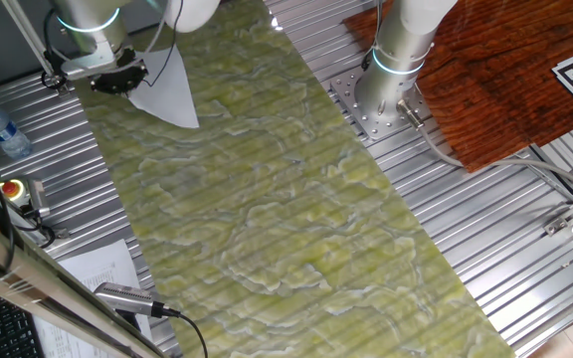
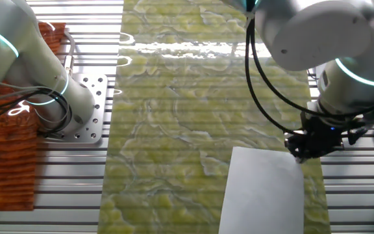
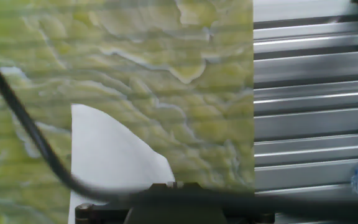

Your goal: Flip over and spread out the paper that is laid flat on the table

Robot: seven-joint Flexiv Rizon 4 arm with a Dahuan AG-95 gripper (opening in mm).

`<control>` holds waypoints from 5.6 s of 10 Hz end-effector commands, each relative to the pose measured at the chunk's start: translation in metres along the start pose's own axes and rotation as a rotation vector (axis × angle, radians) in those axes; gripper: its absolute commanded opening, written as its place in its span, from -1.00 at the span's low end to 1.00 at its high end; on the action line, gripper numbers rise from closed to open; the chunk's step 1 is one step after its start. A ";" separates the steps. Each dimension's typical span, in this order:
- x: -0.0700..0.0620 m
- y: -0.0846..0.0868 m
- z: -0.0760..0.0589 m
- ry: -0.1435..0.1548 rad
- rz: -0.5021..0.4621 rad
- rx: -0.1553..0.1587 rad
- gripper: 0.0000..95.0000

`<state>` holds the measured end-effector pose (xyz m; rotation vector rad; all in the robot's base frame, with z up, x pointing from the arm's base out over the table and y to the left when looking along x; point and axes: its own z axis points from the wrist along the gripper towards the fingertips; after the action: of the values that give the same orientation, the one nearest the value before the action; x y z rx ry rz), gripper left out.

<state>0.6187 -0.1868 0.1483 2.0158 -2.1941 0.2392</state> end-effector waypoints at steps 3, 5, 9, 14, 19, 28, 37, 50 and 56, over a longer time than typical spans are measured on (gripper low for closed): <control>0.000 0.000 0.000 -0.079 0.190 0.007 -1.00; 0.000 0.000 0.000 -0.076 0.191 0.015 -1.00; 0.015 -0.011 -0.006 -0.053 0.180 0.026 -1.00; 0.050 -0.052 -0.038 -0.040 0.172 0.049 -1.00; 0.067 -0.057 -0.073 0.039 0.175 0.043 -1.00; 0.068 -0.046 -0.096 -0.022 0.407 0.034 -1.00; 0.105 -0.068 -0.103 0.094 0.324 0.146 -1.00; 0.094 -0.078 -0.114 0.169 0.574 -0.009 -1.00; 0.062 -0.058 -0.080 0.112 0.761 -0.153 -1.00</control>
<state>0.6733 -0.2439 0.2518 1.1228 -2.6463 0.3349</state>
